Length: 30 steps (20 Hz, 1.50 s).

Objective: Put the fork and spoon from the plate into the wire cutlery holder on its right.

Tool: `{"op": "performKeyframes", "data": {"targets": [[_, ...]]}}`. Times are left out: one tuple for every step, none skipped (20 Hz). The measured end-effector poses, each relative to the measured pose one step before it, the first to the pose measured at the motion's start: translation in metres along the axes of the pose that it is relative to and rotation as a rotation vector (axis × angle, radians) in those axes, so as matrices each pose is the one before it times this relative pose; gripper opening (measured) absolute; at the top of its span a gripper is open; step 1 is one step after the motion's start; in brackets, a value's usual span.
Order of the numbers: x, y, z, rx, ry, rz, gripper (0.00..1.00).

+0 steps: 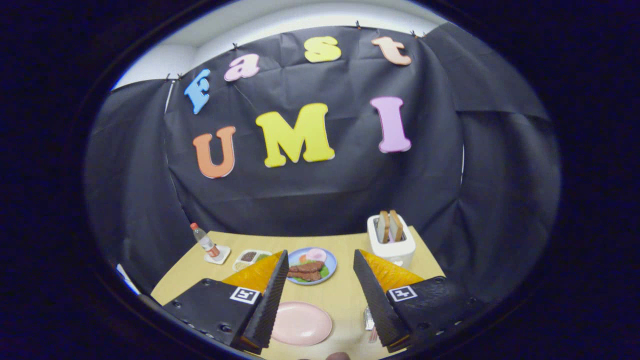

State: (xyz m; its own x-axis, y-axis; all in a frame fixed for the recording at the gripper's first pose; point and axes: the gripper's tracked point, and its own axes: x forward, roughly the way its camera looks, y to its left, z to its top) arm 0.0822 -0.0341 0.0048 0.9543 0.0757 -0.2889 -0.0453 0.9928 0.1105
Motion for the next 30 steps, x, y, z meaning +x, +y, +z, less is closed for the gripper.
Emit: {"op": "performKeyframes", "data": {"targets": [[-0.00843, 0.0046, 0.0075, -0.00374, -0.03717, -0.00464, 0.78], [-0.00811, 0.00909, -0.00016, 0.0011, -0.03048, -0.00391, 0.8], [-0.00614, 0.00389, -0.00004, 0.01378, -0.0163, -0.0069, 0.81], [-0.00679, -0.00273, -0.00119, 0.00675, -0.02229, -0.01536, 0.83], [-0.00586, -0.00397, 0.00014, 0.00565, -0.01872, -0.02618, 0.83], [-0.00895, -0.00169, 0.00071, 0.00843, -0.02589, -0.01707, 0.83], [-0.00705, -0.00111, 0.00164, 0.0109, -0.02289, -0.01969, 0.84], [-0.00442, -0.00045, 0.0, 0.00905, -0.01811, -0.0148, 0.84], [-0.00321, 0.0001, -0.00189, 0.00475, -0.00182, -0.01138, 0.84], [-0.00163, 0.00071, -0.00232, 0.00471, 0.00035, -0.00545, 0.84], [-0.00142, 0.00157, -0.00108, 0.00219, 0.00576, -0.00641, 0.84], [-0.00134, -0.00013, 0.00029, 0.00263, 0.00085, -0.00636, 0.84], [-0.0016, 0.00156, 0.00233, 0.0043, -0.00453, 0.00015, 0.84], [-0.00145, 0.0014, 0.00169, -0.00306, -0.0064, -0.00196, 0.84], [-0.00185, 0.00168, 0.00129, -0.00724, -0.0059, 0.001, 0.84], [-0.0013, 0.00184, -0.00037, -0.00821, -0.00218, 0.00167, 0.84], [-0.00236, 0.00214, 0.00227, -0.00665, -0.00642, 0.00477, 0.84], [-0.00187, 0.00199, 0.0015, -0.00521, -0.00726, 0.00634, 0.84], [-0.00355, 0.00385, 0.00278, -0.00399, -0.00976, 0.01413, 0.84], [-0.00143, 0.00423, 0.00124, -0.00144, -0.00643, 0.01202, 0.84], [-0.0017, 0.00032, 0.001, -0.00538, -0.0022, 0.00024, 0.85], [-0.00023, -0.0006, 0.00089, -0.00499, -0.00412, 0.00017, 0.85], [-0.00022, 0.00056, 0.00265, -0.00423, -0.00841, -0.00101, 0.85], [0.00091, 0.00047, 0.00107, -0.01101, -0.0065, -0.00483, 0.85], [-0.00005, -0.002, 0.00066, -0.01786, -0.00216, -0.00855, 0.85], [-0.00166, 0.00041, 0.00252, -0.00586, -0.00705, -0.00084, 0.85], [-0.00015, 0.00108, 0.00331, -0.00371, -0.00766, -0.00171, 0.85], [-0.00091, 0.0025, 0.0013, -0.0001, -0.0053, 0.00011, 0.85], [-0.00019, 0.0013, 0.00145, -0.00029, -0.00354, 0.00153, 0.85], [-0.0009, 0.00077, -0.00011, -0.00205, -0.00336, -0.00039, 0.85]]}}
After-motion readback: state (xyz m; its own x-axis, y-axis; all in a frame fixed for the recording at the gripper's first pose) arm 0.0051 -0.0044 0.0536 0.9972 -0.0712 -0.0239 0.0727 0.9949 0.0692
